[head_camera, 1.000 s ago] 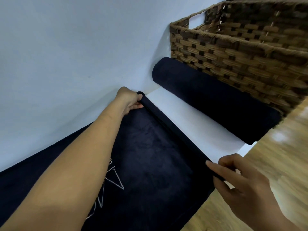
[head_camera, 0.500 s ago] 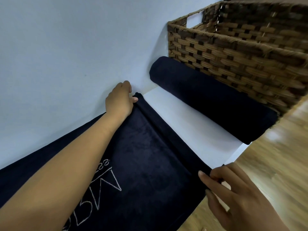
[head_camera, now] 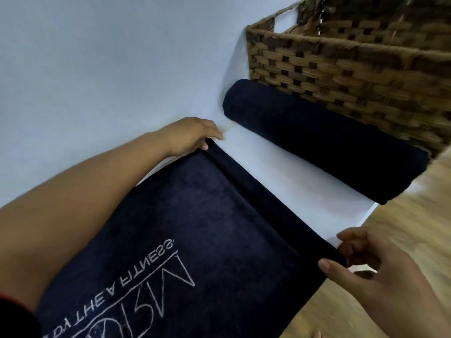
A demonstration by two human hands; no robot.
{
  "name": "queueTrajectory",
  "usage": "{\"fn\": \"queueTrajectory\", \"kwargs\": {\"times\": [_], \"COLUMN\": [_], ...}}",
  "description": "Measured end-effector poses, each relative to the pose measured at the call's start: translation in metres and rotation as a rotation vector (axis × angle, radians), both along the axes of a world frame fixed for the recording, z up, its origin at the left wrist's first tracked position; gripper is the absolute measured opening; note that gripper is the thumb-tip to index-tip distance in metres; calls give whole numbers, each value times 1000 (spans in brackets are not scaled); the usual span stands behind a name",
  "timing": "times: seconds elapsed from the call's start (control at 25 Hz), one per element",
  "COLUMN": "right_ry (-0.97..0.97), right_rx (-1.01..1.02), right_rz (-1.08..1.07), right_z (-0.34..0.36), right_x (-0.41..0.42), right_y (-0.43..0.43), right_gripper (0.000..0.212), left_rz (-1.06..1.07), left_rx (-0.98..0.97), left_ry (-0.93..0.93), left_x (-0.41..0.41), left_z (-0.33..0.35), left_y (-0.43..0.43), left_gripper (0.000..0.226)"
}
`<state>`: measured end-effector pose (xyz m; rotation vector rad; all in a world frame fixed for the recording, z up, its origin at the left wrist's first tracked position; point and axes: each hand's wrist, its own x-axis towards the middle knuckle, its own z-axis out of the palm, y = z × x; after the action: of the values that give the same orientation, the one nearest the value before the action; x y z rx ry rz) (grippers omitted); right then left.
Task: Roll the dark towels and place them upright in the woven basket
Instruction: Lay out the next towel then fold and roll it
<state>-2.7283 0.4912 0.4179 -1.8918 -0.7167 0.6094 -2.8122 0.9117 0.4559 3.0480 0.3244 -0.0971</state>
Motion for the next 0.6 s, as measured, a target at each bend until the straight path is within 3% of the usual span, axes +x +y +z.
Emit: {"fn": "queueTrajectory", "kwargs": {"times": [0.08,0.16,0.32,0.44,0.6], "right_ry": [-29,-98,-146,-386,-709], "right_rx": [-102,-120,-57,-57,29], "right_rz": [14,-3,-63,-84,-74], "right_z": [2,7,11,5,-9], "right_x": [0,-1,7,18,26], "right_y": [1,2,6,10,12], "right_gripper": [35,23,32,38,22], "left_rz": [-90,-154,-377,-421,-386], "left_rx": [-32,-12,319,526,660], "left_ry": [39,68,17,-59,-161], "left_x": [1,-1,-4,7,5], "left_z": [-2,-3,-1,2,4], "left_y": [7,11,16,13,12], "left_gripper": [42,39,23,6,22]}}
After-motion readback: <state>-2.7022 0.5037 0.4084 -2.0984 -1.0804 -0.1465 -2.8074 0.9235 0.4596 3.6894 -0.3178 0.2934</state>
